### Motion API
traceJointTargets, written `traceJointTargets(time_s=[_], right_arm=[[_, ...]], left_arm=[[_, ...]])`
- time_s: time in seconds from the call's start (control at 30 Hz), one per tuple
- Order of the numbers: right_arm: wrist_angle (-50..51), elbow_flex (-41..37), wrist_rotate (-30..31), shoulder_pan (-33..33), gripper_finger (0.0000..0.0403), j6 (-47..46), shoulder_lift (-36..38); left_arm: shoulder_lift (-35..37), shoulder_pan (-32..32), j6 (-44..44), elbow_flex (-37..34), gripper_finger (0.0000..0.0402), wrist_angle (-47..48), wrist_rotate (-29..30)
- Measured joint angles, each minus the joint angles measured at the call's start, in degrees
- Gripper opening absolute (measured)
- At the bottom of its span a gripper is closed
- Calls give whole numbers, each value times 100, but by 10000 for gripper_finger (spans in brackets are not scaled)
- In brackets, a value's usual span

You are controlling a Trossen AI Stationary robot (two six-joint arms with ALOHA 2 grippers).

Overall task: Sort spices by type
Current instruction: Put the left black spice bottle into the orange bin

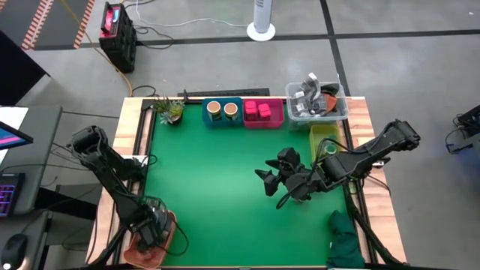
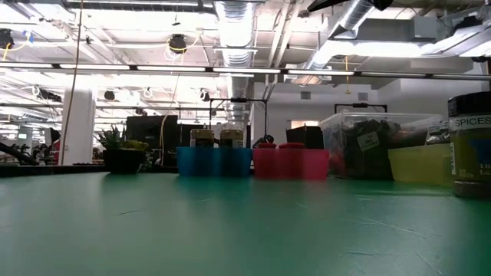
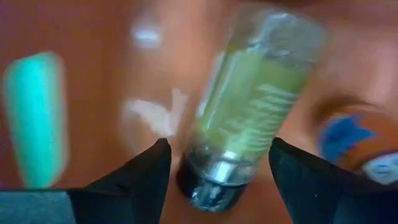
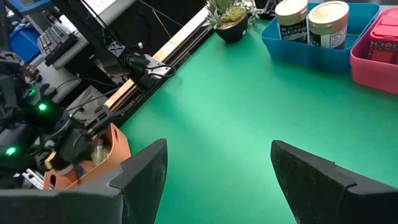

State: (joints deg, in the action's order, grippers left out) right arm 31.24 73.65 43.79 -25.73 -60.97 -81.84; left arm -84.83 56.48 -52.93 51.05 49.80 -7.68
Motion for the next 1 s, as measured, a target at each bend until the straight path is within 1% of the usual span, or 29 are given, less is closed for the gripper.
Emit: traceJointTargets(time_s=[0.07, 0.17, 0.27, 0.33, 0.5, 0.57, 0.67, 0.73, 0.83, 0.9, 1.0], right_arm=[[1, 0, 0, 14, 309, 46, 0], [-4, 0, 0, 48, 309, 93, 0], [-4, 0, -2, 91, 309, 119, 0], [-7, 0, -2, 116, 309, 138, 0], [-3, 0, -7, 153, 309, 169, 0], [-3, 0, -9, 151, 309, 169, 0], [-2, 0, -11, 146, 309, 169, 0], [-2, 0, -11, 146, 309, 169, 0], [-1, 0, -14, 146, 309, 169, 0], [-1, 0, -15, 146, 309, 161, 0], [-2, 0, -17, 146, 309, 149, 0]], left_arm=[[184, -81, -118, -35, 257, 93, 104], [541, -163, -142, -1, 257, -26, 74], [679, -204, -153, -5, 257, -37, -13], [744, -213, -230, -9, 257, -67, -204], [745, -213, -404, -1, 257, -515, -1073], [756, -205, -452, 4, 257, -860, -1177], [796, -181, -497, 5, 257, -1172, -1063], [799, -181, -558, 10, 257, -1122, -1051], [797, -181, -689, 10, 257, -586, -1016], [797, -181, -692, 10, 257, -244, -794], [797, -145, -692, 10, 257, 60, -296]])
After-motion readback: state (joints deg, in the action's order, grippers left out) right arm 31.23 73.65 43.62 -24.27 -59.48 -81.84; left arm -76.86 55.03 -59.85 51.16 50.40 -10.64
